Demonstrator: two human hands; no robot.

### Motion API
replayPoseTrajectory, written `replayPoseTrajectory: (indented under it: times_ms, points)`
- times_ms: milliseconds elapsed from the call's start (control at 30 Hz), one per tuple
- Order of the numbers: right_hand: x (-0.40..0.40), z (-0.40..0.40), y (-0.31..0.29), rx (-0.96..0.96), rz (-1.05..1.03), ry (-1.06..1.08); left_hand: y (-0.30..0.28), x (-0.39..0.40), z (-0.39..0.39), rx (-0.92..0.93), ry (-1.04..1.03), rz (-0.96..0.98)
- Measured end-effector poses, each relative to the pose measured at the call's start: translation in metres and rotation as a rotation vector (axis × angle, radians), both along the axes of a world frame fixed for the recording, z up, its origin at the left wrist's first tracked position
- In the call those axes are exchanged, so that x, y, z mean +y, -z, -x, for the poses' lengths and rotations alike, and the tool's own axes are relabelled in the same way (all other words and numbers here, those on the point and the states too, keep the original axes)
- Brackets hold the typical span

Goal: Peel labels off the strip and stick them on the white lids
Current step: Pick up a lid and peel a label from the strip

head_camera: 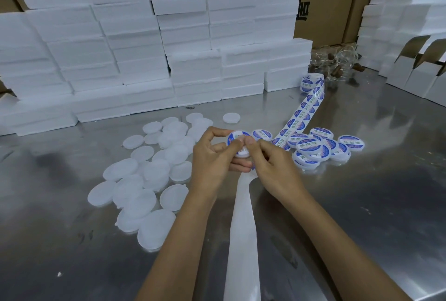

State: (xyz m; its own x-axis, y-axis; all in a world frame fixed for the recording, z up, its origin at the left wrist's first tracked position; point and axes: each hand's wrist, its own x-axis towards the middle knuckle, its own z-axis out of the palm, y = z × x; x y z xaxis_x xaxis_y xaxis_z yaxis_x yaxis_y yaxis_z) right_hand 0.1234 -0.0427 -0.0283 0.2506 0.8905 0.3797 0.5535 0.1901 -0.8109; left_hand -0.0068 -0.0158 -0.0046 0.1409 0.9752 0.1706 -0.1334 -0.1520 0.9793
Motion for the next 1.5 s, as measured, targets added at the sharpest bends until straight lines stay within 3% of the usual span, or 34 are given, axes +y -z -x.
replayPoseTrajectory:
  times_ms: [133, 400, 700, 967, 1200, 1367, 1500]
  points:
    - [0.001, 0.008, 0.002, 0.052, 0.019, -0.049, 0.004, 0.002, -0.002, 0.051, -0.076, -0.027]
    - [0.001, -0.001, 0.005, 0.056, -0.024, -0.011, 0.003, 0.000, -0.002, 0.094, 0.131, 0.003]
    - [-0.004, 0.000, 0.002, 0.044, 0.009, -0.116, 0.007, 0.000, 0.000, 0.098, -0.051, 0.088]
    - [0.002, -0.020, 0.008, 0.095, 0.020, 0.183, 0.017, -0.001, -0.013, -0.084, 0.278, 0.104]
    - [-0.003, -0.080, 0.010, 0.063, 0.151, 0.728, 0.025, 0.010, -0.003, -0.006, -0.002, 0.132]
    - [-0.010, -0.097, 0.012, 0.053, 0.210, 0.845, 0.032, 0.017, 0.003, -0.008, -0.144, 0.199]
    - [-0.006, -0.078, 0.007, -0.040, -0.003, 0.772, 0.037, 0.024, 0.003, 0.003, -0.249, 0.187]
